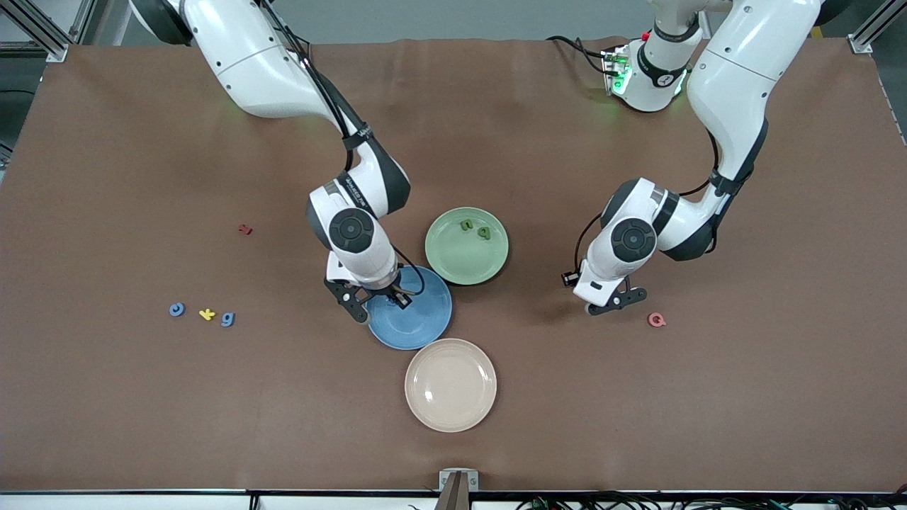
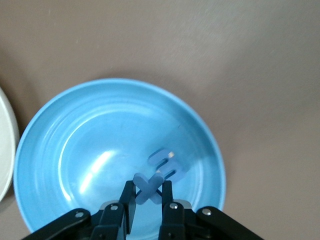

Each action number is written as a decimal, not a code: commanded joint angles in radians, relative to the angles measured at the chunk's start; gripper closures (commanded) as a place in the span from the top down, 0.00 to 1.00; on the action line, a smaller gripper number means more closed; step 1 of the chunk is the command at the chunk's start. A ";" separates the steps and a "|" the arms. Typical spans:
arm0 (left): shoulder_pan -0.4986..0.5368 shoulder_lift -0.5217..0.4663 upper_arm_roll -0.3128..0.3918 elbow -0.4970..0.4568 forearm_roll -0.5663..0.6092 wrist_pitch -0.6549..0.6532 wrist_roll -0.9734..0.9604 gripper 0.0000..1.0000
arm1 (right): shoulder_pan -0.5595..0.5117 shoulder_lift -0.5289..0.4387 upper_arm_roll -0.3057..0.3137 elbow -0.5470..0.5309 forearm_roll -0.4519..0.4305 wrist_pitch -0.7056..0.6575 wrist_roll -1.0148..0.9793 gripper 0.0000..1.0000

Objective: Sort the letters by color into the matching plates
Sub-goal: 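Grasp green N with the left gripper while the right gripper releases x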

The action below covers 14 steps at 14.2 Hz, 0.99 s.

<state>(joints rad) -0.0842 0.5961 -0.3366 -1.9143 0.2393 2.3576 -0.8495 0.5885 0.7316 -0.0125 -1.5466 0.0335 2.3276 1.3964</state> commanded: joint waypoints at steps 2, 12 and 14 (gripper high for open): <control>0.015 -0.029 -0.005 -0.040 0.018 0.043 -0.017 0.63 | 0.040 0.094 -0.007 0.121 0.011 -0.020 0.068 0.01; 0.015 -0.010 -0.002 -0.040 0.018 0.068 -0.017 0.61 | 0.040 0.100 -0.007 0.128 0.009 -0.019 0.069 1.00; 0.015 -0.006 -0.004 -0.042 0.018 0.068 -0.016 0.60 | 0.040 0.100 -0.007 0.128 0.009 -0.019 0.069 1.00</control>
<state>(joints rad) -0.0761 0.5963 -0.3360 -1.9391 0.2393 2.4072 -0.8495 0.6276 0.8203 -0.0179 -1.4466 0.0355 2.3267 1.4568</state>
